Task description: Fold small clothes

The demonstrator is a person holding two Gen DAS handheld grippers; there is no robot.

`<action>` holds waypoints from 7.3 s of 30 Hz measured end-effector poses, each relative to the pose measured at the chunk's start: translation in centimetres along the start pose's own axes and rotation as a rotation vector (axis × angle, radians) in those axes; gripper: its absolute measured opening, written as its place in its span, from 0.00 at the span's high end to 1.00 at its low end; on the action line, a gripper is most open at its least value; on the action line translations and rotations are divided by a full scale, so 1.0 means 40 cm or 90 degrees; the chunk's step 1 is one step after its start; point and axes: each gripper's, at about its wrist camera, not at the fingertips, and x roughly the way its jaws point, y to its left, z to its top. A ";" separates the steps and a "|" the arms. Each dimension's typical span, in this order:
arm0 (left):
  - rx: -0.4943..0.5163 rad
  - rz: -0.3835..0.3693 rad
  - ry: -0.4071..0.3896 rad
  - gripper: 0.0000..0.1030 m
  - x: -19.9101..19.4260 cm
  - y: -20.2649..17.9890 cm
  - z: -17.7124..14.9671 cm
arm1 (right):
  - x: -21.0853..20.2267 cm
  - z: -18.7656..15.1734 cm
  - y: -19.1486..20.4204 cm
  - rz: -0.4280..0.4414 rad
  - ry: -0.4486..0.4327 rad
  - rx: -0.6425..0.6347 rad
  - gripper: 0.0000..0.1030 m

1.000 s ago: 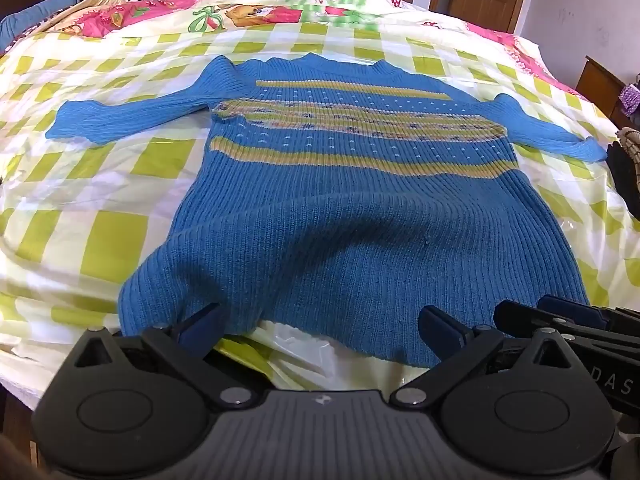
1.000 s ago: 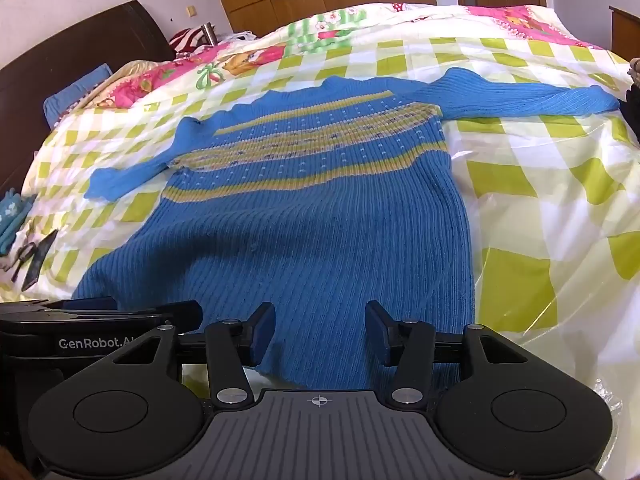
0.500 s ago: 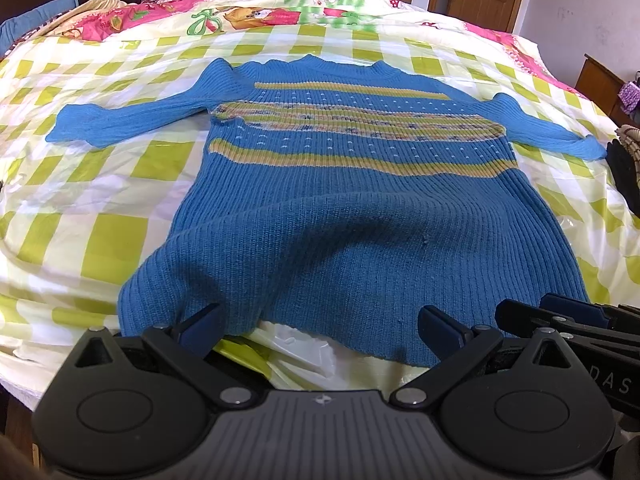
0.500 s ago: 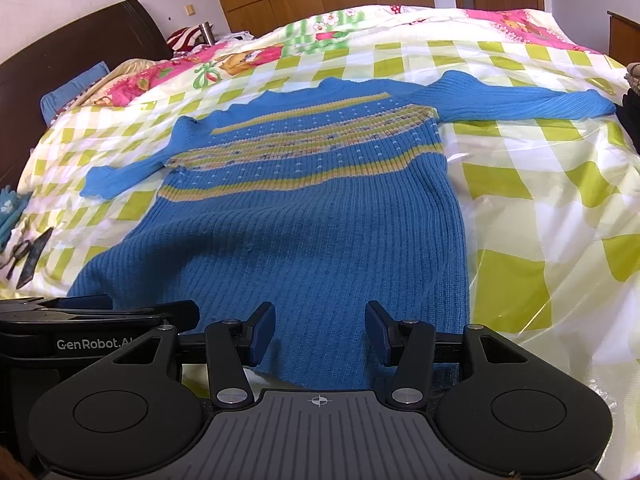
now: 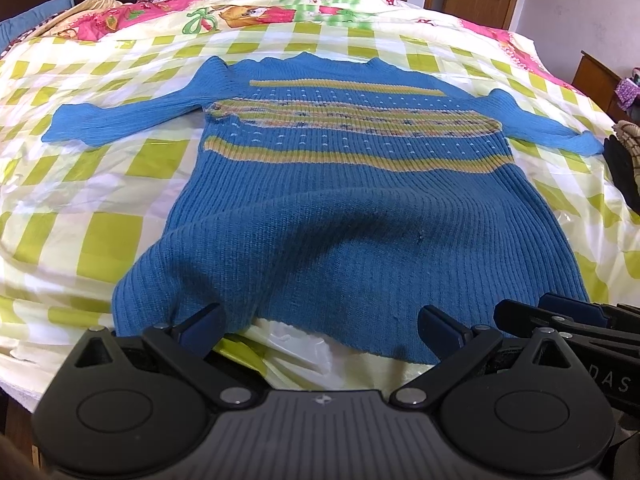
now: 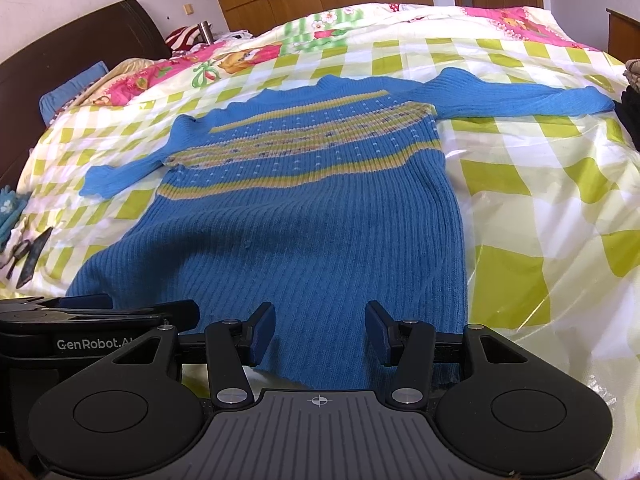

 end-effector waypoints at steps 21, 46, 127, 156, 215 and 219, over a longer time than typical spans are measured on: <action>0.049 -0.025 -0.013 0.00 -0.003 -0.039 0.003 | -0.022 0.017 -0.062 -0.046 -0.008 0.039 0.52; 0.061 -0.063 -0.024 0.00 -0.004 -0.052 0.012 | -0.008 0.032 -0.110 -0.076 0.068 0.025 0.98; 0.068 -0.148 -0.099 0.00 0.148 0.028 0.189 | 0.394 0.324 0.186 0.020 -0.104 -0.524 0.77; 0.013 -0.116 -0.112 0.00 0.122 0.119 0.170 | 0.415 0.393 0.329 0.100 -0.113 -0.501 0.91; 0.045 0.102 -0.139 0.00 0.373 0.122 0.410 | 0.390 0.422 -0.170 -0.116 -0.069 -0.065 0.78; 0.026 0.095 -0.202 0.00 0.323 0.125 0.402 | 0.340 0.420 -0.117 -0.109 -0.099 -0.103 0.73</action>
